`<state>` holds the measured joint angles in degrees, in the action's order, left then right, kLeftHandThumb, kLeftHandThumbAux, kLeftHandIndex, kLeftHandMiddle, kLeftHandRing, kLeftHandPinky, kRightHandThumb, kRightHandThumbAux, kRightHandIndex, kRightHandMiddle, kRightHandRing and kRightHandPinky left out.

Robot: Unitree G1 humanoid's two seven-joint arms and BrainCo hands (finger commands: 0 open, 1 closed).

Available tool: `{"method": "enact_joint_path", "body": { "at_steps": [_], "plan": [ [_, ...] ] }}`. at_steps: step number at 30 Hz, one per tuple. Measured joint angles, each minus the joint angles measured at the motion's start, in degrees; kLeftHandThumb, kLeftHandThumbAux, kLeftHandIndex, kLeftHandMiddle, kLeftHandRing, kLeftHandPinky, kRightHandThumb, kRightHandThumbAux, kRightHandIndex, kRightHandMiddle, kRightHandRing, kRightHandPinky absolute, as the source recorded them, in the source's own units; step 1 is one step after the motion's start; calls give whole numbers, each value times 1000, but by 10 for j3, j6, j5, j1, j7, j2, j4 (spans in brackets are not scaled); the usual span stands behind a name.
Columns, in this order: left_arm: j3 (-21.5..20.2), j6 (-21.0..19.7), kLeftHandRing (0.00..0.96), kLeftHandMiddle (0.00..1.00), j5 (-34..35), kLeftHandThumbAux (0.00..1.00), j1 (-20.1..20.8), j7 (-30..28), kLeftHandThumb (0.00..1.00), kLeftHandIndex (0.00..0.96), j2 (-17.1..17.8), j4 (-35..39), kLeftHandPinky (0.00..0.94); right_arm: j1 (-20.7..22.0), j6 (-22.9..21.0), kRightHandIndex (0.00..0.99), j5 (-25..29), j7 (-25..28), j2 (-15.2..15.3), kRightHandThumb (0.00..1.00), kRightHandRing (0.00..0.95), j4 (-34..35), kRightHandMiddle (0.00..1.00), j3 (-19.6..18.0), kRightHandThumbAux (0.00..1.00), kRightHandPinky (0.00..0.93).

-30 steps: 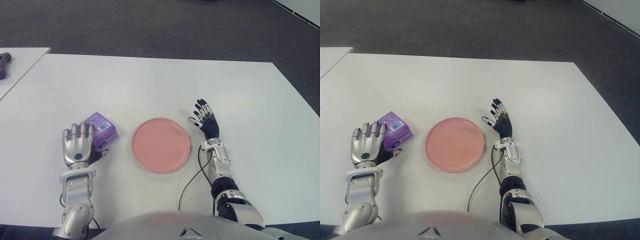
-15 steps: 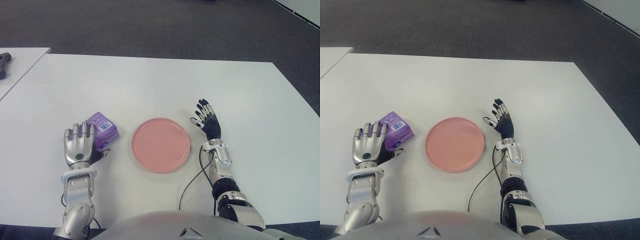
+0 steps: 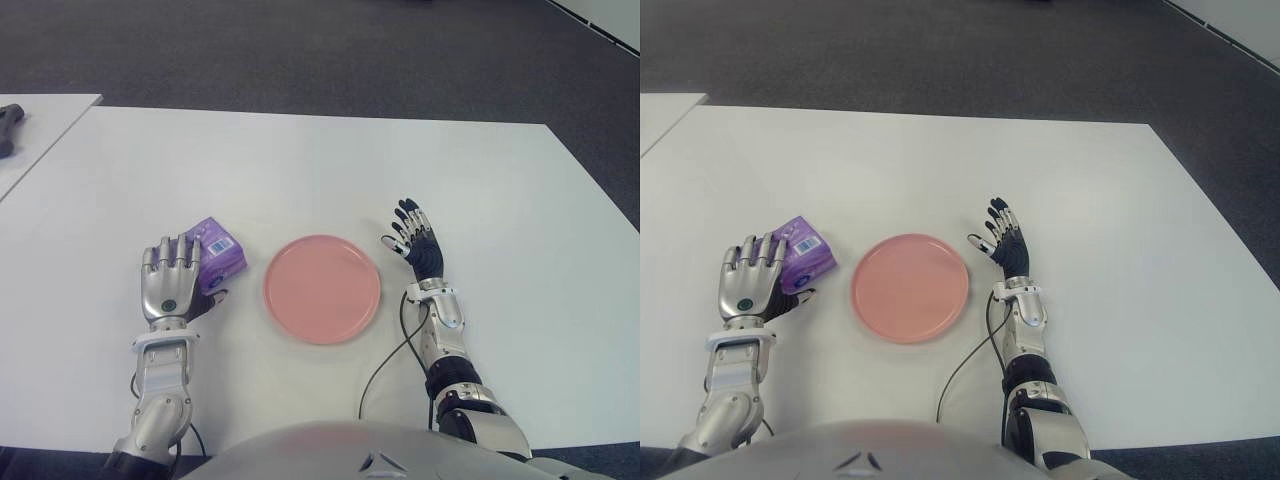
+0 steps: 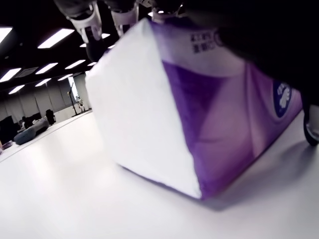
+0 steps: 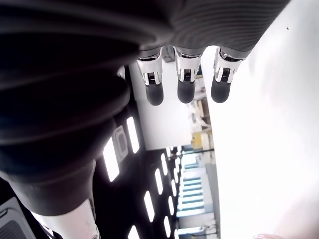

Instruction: Put the tissue paper into the plate.

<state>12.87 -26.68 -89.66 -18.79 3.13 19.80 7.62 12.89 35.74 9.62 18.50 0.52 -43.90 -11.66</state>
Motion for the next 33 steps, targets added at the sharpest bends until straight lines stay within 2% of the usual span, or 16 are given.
{"method": "enact_joint_path", "body": {
  "at_steps": [8,23,25,26,27,28,29,30,31,33],
  "plan": [
    [14,-12,0,0,18,360,16,45,39,0,-3,-31,0,-1,-2,46,0,0,0,33,13,1,19,-1,833,71],
    [28,-24,0,0,26,391,27,45,51,0,6,-36,0,-2,-4,46,1,3,1,33,13,4,19,-3,833,71],
    [30,-24,0,0,29,429,28,44,71,0,9,-34,58,-3,-4,46,1,4,1,33,13,5,19,-3,833,71],
    [31,-23,39,12,33,450,29,43,79,14,11,-33,121,-3,-4,46,1,4,1,33,13,5,19,-3,833,71],
    [32,-21,99,30,39,480,30,43,92,36,12,-33,214,-3,-4,46,1,5,1,33,13,5,19,-3,833,71],
    [33,-18,218,128,44,518,31,44,130,127,14,-33,335,-4,-4,46,1,5,1,33,13,6,19,-3,833,71],
    [33,-16,261,163,48,531,33,45,144,160,17,-34,378,-4,-4,46,1,5,1,33,13,6,19,-4,833,71],
    [33,-12,399,283,55,584,35,50,392,238,20,-36,519,-4,-4,46,1,5,2,33,13,6,19,-4,833,71],
    [34,-4,489,361,62,617,38,64,551,289,22,-39,610,-4,-4,46,2,5,2,33,13,6,19,-4,833,71],
    [33,15,599,417,80,641,43,104,696,355,28,-50,708,-4,-4,46,2,6,1,33,13,7,19,-4,833,71]
  ]
}}
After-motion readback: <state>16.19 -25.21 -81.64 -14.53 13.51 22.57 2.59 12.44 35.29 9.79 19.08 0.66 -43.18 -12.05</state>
